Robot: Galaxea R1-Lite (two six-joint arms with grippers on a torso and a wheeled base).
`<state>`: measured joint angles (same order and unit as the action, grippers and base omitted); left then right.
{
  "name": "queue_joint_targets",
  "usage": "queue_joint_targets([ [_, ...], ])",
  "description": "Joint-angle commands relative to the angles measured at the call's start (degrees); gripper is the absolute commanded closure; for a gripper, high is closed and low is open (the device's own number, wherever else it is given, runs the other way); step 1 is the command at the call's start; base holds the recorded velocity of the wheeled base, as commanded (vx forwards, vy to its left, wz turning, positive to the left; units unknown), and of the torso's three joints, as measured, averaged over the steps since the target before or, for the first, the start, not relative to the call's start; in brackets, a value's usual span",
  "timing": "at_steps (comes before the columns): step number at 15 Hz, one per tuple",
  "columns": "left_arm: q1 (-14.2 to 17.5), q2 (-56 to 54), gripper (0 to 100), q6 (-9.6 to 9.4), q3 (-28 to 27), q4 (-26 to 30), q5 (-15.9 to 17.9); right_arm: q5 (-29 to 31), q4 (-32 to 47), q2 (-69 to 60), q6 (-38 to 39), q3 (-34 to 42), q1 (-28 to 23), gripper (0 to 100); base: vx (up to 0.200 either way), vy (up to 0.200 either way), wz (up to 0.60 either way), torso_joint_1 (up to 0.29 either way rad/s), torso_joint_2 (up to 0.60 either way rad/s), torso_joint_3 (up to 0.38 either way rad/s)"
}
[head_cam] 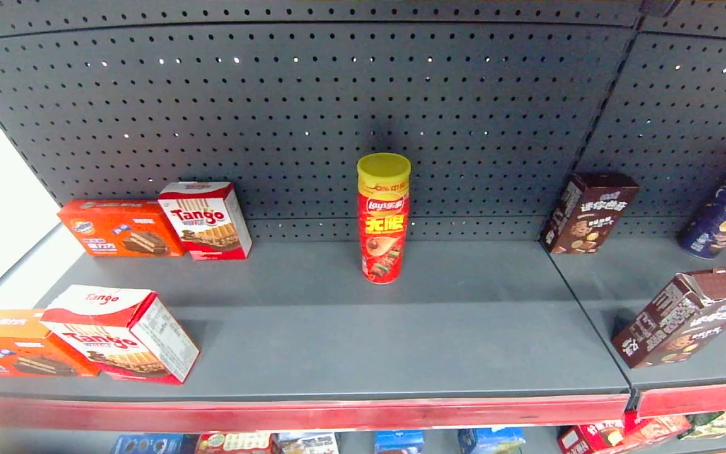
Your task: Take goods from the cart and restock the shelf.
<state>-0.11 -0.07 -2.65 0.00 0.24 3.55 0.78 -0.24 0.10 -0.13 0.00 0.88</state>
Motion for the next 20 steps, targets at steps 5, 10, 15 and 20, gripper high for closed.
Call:
queue_joint_targets([
  [5,0.1,0.1,0,0.10,0.0,0.0,0.0,0.0,-0.1,0.1,-0.2,0.0,0.0,0,0.000,0.000,0.00,0.000,0.00,0.000],
  [10,0.1,0.1,0,0.01,0.0,0.0,0.0,0.2,-0.1,0.1,-0.3,0.0,-0.1,0,0.000,0.000,0.36,-0.001,0.00,0.000],
  [15,0.1,0.1,0,0.01,0.0,0.0,0.0,0.3,-0.1,0.1,-0.2,0.0,-0.1,0,0.000,0.000,0.60,0.005,0.00,0.002],
  [20,0.1,0.1,0,0.01,0.0,0.0,0.0,0.4,-0.1,0.0,-0.3,0.0,-0.1,0,0.000,0.000,0.60,0.004,0.00,0.002],
])
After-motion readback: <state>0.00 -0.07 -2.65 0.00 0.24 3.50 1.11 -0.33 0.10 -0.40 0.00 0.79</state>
